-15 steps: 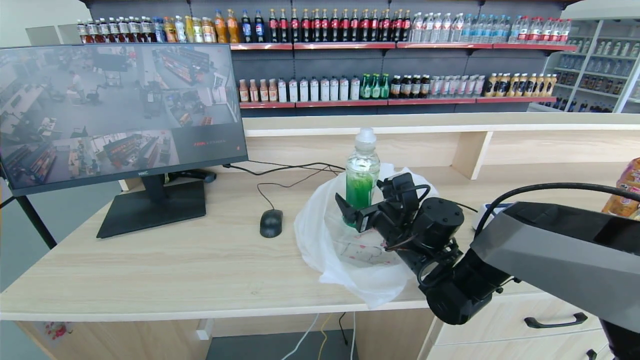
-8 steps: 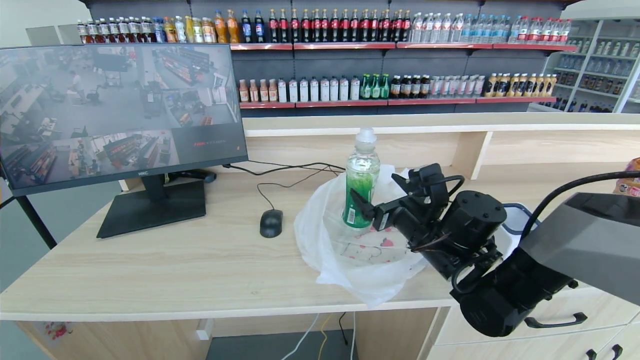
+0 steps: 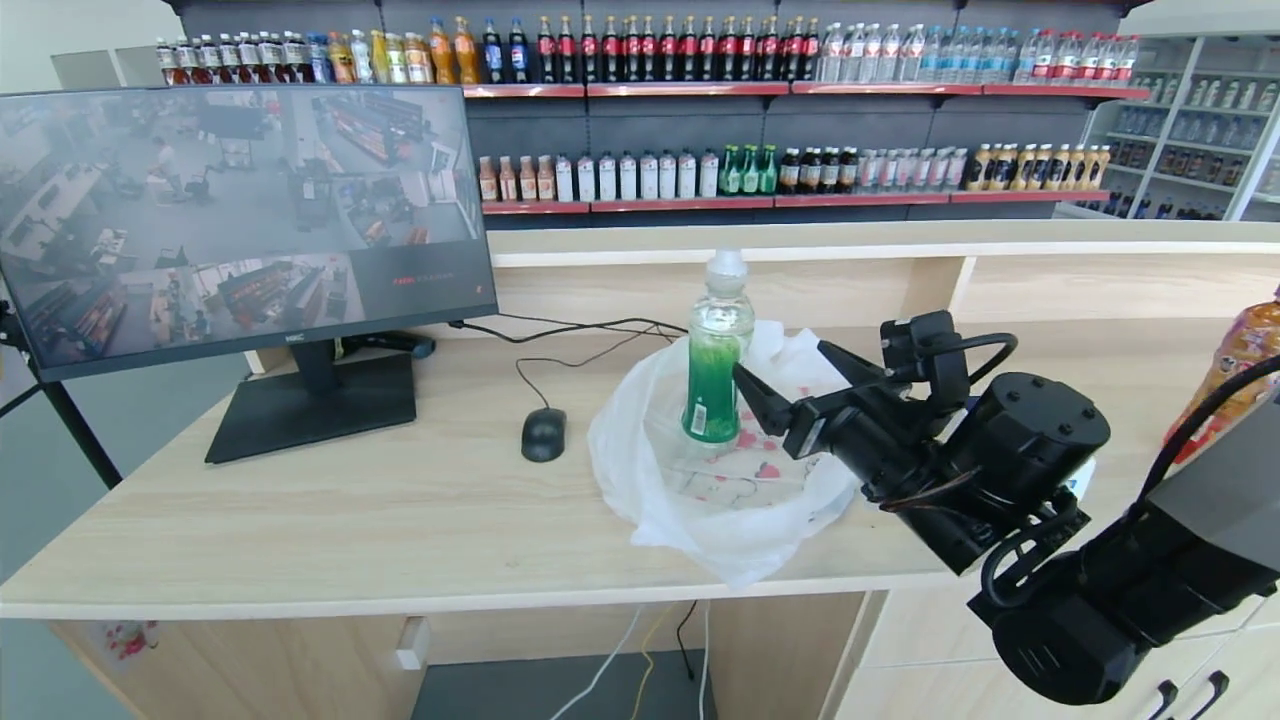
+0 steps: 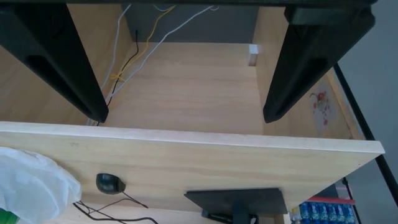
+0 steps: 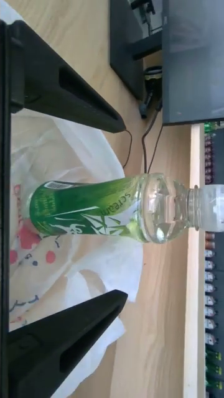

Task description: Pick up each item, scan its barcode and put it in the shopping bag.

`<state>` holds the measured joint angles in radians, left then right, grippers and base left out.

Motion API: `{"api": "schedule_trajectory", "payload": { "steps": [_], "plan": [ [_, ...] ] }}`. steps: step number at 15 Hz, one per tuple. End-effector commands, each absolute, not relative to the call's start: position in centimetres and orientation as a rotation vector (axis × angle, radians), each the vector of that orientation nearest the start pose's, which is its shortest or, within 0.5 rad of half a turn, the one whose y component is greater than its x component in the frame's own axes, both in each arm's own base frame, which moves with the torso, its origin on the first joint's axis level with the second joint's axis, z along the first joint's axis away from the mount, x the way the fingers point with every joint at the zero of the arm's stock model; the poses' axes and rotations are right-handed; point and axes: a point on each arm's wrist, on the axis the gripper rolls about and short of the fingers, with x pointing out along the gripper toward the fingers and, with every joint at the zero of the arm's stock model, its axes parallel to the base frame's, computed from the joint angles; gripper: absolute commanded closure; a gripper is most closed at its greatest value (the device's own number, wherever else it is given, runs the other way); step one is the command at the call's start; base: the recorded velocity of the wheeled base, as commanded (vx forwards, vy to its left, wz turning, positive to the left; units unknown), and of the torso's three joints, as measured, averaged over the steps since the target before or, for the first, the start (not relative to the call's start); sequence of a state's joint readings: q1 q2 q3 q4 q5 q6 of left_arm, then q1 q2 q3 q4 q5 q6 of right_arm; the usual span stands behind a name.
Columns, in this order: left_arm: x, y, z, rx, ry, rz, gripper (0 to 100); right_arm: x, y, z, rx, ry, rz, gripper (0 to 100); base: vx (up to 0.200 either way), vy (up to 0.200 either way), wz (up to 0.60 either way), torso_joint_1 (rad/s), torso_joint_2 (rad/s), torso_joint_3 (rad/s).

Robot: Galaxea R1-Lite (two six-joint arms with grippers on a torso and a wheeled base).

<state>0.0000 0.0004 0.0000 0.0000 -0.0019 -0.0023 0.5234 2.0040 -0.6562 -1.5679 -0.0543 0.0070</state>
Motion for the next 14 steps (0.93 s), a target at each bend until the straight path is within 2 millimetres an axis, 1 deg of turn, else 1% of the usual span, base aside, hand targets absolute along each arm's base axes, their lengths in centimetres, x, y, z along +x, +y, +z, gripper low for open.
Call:
{"api": "schedule_trajectory", "payload": {
  "steps": [1,6,14],
  "plan": [
    [-2.3,0.0,7.5,-0.002,0.000,-0.002,0,29.1,17.2,14.0,0.072,-0.209,0.484,0,0.000,0.000,0.00,0.000,0.00,0.000],
    [-2.3,0.0,7.5,0.003,0.002,-0.002,0,29.2,17.3,13.5,0.093,-0.187,0.488,0,0.000,0.000,0.00,0.000,0.00,0.000],
    [-2.3,0.0,7.5,0.000,0.002,-0.002,0,29.3,17.5,12.8,0.086,-0.165,0.491,0,0.000,-0.200,0.00,0.004,0.00,0.001]
  ]
}}
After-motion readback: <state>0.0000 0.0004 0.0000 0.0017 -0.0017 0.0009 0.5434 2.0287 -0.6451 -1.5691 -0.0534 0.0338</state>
